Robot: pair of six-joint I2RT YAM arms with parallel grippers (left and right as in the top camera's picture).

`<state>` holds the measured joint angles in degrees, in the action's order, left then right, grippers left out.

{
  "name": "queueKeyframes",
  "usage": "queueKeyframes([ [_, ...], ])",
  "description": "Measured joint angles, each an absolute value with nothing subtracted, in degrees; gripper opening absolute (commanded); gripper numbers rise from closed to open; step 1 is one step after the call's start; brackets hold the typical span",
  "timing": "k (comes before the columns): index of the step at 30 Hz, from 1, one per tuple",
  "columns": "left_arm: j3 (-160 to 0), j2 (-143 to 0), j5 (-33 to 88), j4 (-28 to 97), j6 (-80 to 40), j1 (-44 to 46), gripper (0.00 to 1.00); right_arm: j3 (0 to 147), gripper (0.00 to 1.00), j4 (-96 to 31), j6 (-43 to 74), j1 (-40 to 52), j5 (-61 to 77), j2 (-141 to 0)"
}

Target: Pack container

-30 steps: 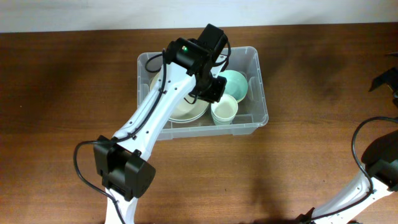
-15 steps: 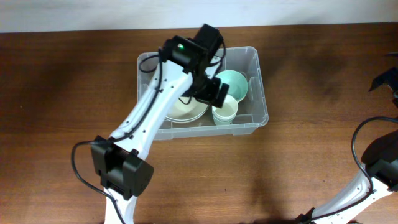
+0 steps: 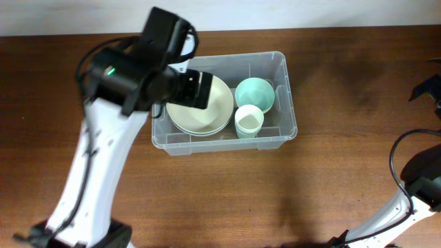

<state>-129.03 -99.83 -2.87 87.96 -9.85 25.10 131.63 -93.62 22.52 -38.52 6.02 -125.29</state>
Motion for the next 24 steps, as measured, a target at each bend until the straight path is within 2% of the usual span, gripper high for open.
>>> queueKeyframes([
  [9,-129.43,-98.8,-4.75,95.13,-14.79,25.1,0.99,131.63,0.99,-93.62,22.55,-38.52,6.02,-125.29],
  [24,-129.43,-98.89,-6.02,96.2,-16.32,25.1,0.99,131.63,0.99,-93.62,22.5,-38.52,6.02,-125.29],
])
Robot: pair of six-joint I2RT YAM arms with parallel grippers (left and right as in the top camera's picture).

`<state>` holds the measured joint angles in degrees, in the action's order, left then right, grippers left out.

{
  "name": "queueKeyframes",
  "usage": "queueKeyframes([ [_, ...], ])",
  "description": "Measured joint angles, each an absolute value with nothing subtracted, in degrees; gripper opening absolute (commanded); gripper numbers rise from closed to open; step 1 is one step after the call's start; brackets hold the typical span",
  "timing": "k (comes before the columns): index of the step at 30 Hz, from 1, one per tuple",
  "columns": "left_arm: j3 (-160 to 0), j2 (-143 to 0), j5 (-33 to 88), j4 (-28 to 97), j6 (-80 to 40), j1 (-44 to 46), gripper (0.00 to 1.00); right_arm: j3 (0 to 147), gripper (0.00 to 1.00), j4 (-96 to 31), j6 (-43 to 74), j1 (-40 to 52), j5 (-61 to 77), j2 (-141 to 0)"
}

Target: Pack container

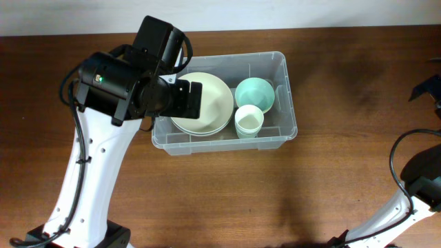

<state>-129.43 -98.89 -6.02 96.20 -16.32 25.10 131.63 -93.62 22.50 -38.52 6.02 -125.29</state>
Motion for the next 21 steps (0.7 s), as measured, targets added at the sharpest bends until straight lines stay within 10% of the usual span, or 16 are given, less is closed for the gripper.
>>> queueKeyframes([
  [21,-82.54,-82.43,-4.89,44.25,7.55,20.16,0.99,131.63,0.99,-93.65,22.52,-38.52,6.04,-125.29],
])
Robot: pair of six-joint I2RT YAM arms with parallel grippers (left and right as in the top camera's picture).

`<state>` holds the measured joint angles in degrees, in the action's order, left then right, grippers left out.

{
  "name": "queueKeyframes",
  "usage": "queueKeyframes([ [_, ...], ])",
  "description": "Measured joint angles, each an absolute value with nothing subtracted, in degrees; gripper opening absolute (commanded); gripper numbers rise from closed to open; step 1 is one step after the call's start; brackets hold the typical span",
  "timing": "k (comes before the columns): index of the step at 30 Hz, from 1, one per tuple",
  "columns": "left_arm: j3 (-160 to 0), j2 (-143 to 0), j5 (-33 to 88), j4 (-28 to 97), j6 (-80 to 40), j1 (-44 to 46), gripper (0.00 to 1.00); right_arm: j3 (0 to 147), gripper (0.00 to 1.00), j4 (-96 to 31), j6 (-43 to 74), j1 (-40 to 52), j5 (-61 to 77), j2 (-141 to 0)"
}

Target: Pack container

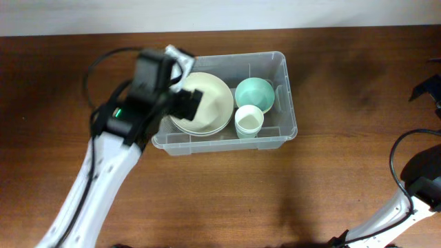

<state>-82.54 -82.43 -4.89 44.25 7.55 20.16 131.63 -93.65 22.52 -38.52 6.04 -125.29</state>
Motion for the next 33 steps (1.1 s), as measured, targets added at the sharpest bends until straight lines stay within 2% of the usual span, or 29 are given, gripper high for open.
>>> queueKeyframes([
  [7,-51.11,-60.82,0.99,19.05,7.99,7.97,0.99,131.63,0.99,-93.62,22.52,-38.52,6.02,-125.29],
  [12,-32.18,-43.97,5.65,9.19,8.01,1.04,0.99,131.63,0.99,-93.62,22.57,-38.52,6.02,-125.29],
  [22,-15.33,-18.31,8.43,6.37,7.44,-1.1,0.99,131.63,0.99,-93.6,22.52,-38.52,6.04,-125.29],
  [33,-6.44,-7.88,6.15,3.11,-0.1,-1.1,0.99,131.63,0.99,-93.6,22.5,-38.52,6.04,-125.29],
])
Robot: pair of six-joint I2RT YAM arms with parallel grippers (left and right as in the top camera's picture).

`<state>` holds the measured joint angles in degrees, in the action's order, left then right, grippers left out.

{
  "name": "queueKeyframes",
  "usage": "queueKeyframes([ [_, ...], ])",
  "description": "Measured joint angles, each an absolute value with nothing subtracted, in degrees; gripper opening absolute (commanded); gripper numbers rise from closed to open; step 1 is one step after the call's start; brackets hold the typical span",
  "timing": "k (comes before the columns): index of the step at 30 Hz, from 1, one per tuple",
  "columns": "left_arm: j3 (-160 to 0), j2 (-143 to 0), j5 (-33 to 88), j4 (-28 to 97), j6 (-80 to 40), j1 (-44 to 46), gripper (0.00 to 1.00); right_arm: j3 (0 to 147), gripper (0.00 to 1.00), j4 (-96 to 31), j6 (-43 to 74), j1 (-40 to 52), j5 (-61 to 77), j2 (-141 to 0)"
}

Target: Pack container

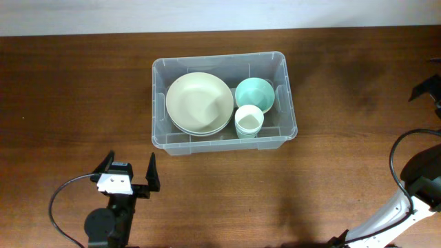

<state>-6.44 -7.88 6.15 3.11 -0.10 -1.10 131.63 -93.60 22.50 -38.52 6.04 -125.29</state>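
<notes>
The clear plastic container point(160, 141) sits at the middle back of the wooden table in the overhead view. Inside it lie stacked cream plates point(199, 103) on the left, a teal bowl point(254, 93) at the back right and a pale green cup point(249, 121) at the front right. My left gripper point(128, 169) rests low at the front left, well away from the container, open and holding nothing. Only a dark part of my right arm point(426, 89) shows at the right edge, and its fingers cannot be made out.
Bare brown table point(344, 158) surrounds the container on all sides. A black cable point(65, 196) loops beside the left arm's base at the front left. The right arm's white link and cable point(406, 200) stand at the front right corner.
My left arm has gone from hanging over the container's left side to resting at the table's front left, gripper open. The plates, bowl and cup lie as before.
My left gripper was over the cream plates inside the container's left half. It then stood a little further left at the container's wall, still above the plates. Now the arm is back at the front left, and the whole container is in plain sight.
</notes>
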Motion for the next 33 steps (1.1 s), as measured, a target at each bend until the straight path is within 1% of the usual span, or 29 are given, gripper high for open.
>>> queueKeyframes([
  [5,-1.58,-4.54,5.67,-0.97,-1.3,-1.1,0.99,131.63,0.99,-93.62,22.52,-38.52,6.02,-125.29],
  [13,-0.69,-0.84,3.73,4.05,-2.48,-1.1,0.99,131.63,0.99,-93.62,22.5,-38.52,6.02,-125.29],
  [20,-0.71,-0.84,1.17,4.29,-2.63,-1.1,0.99,131.63,0.99,-93.62,22.52,-38.52,6.02,-125.29],
  [33,-0.71,-0.84,0.58,4.34,-2.63,-1.1,0.99,131.63,0.99,-93.62,22.52,-38.52,6.02,-125.29],
])
